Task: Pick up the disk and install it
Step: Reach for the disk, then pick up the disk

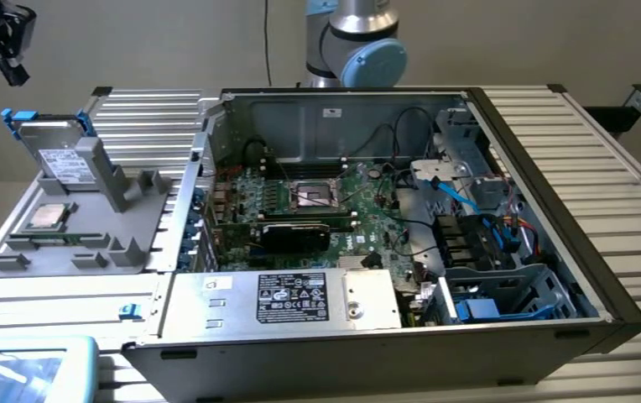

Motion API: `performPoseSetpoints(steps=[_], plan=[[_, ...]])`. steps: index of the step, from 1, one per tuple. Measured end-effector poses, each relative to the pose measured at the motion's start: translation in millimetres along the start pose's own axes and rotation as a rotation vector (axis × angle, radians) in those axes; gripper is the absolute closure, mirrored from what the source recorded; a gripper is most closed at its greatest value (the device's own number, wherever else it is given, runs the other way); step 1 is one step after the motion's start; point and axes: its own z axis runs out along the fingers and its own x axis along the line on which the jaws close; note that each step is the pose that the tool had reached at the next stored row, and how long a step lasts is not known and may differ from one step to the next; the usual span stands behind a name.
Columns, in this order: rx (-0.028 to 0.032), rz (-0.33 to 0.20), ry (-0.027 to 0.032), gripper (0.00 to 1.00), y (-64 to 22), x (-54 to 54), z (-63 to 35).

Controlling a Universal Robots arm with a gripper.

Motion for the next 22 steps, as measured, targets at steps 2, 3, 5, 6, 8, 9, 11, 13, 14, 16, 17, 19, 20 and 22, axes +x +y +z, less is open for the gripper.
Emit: performPoseSetpoints(steps=[2,3,5,6,8,9,11,13,14,16,17,19,20,22], plan=[[0.0001,0.000,0.0008,0.89,1.1,5.4,-0.1],[0.0002,0.000,0.0013,0.89,1.2,7.4,0.0],[0.0002,0.000,0.0018,0.89,1.4,12.2,-0.1],[0.0002,0.000,0.0020,0.89,1.6,14.6,-0.1],[0.0002,0.000,0.0022,0.89,3.6,18.2,0.0],[0.0002,0.000,0.0026,0.89,5.0,19.1,0.0],[0.0003,0.000,0.0039,0.89,6.4,19.5,0.0],[0.0004,0.000,0.0046,0.89,6.4,19.5,0.1],[0.0004,0.000,0.0047,0.89,6.4,19.5,0.0],[0.0004,0.000,0.0047,0.89,6.4,19.5,0.0],[0.0004,0.000,0.0046,0.89,6.4,19.4,0.1],[0.0004,0.000,0.0047,0.89,6.4,19.5,0.0],[0.0004,0.000,0.0046,0.89,6.4,19.5,0.1],[0.0004,0.000,0.0046,0.89,6.4,19.5,0.1]])
